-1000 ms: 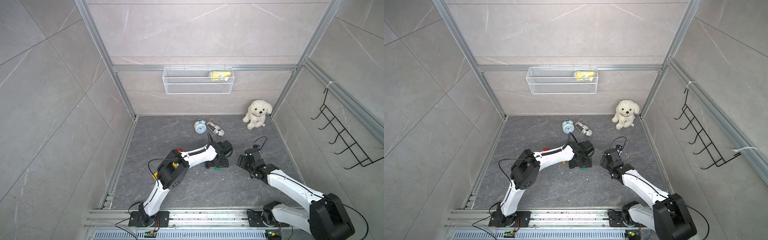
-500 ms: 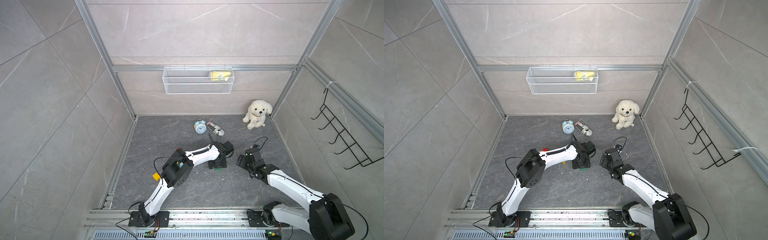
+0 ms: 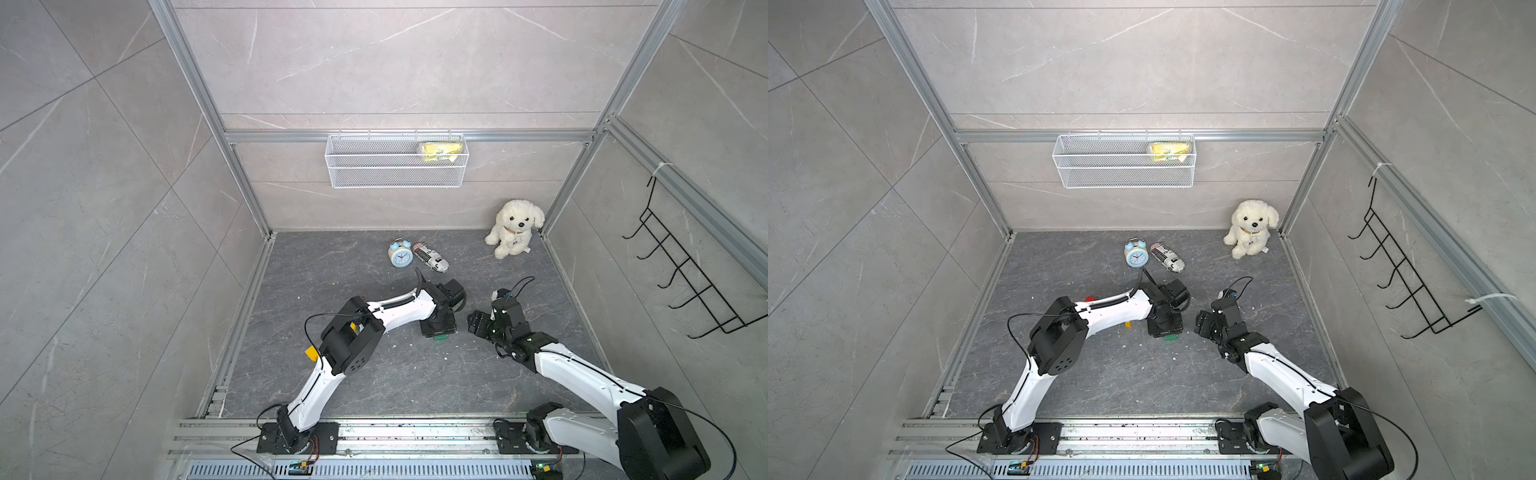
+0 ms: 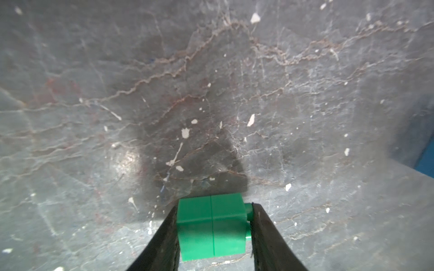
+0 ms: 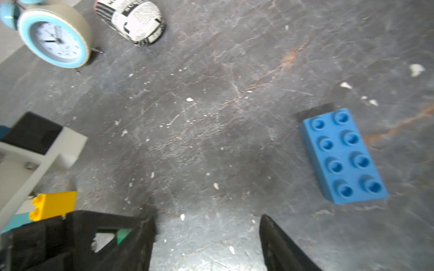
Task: Assemble the letter h with lego
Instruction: Pick up the lego brick from the center of the board, then place the lego brick at the center of the board.
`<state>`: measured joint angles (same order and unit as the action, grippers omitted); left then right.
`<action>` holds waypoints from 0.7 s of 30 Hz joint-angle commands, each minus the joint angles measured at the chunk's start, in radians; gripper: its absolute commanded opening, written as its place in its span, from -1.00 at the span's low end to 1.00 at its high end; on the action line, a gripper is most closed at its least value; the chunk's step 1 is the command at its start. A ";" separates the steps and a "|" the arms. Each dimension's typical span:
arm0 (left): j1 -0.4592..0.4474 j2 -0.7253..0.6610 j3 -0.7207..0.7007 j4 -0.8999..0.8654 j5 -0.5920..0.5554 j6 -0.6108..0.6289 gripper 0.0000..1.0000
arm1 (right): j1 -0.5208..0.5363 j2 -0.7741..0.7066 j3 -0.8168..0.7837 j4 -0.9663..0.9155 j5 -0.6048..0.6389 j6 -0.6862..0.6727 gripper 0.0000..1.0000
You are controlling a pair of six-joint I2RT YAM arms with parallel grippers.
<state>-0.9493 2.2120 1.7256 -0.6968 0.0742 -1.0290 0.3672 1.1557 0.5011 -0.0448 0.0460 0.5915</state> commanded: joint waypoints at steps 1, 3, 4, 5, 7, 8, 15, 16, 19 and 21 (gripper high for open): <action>0.053 -0.101 -0.111 0.133 0.087 -0.040 -0.20 | -0.002 0.008 -0.034 0.110 -0.124 -0.034 0.41; 0.093 -0.163 -0.197 0.252 0.130 -0.057 -0.20 | -0.003 0.016 -0.048 0.175 -0.200 -0.039 0.38; 0.112 -0.189 -0.233 0.303 0.152 -0.065 -0.20 | -0.003 0.020 -0.054 0.209 -0.237 -0.041 0.36; 0.133 -0.215 -0.270 0.367 0.183 -0.077 -0.20 | -0.002 0.025 -0.066 0.257 -0.279 -0.038 0.33; 0.172 -0.257 -0.335 0.476 0.248 -0.113 -0.20 | -0.002 0.031 -0.096 0.364 -0.353 -0.025 0.29; 0.189 -0.277 -0.364 0.519 0.265 -0.128 -0.20 | -0.003 0.035 -0.112 0.420 -0.390 -0.015 0.28; 0.207 -0.303 -0.445 0.764 0.353 -0.226 -0.20 | -0.003 0.157 -0.136 0.672 -0.540 0.059 0.11; 0.204 -0.298 -0.444 0.781 0.361 -0.241 -0.20 | -0.003 0.163 -0.139 0.679 -0.535 0.060 0.10; 0.189 -0.294 -0.458 0.831 0.366 -0.274 -0.20 | -0.002 0.152 -0.146 0.682 -0.507 0.053 0.09; 0.180 -0.293 -0.472 0.871 0.371 -0.296 -0.20 | -0.003 0.143 -0.141 0.634 -0.463 0.044 0.07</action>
<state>-0.7567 1.9430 1.2663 0.0593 0.3912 -1.2633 0.3660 1.3090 0.3660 0.5671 -0.4377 0.6331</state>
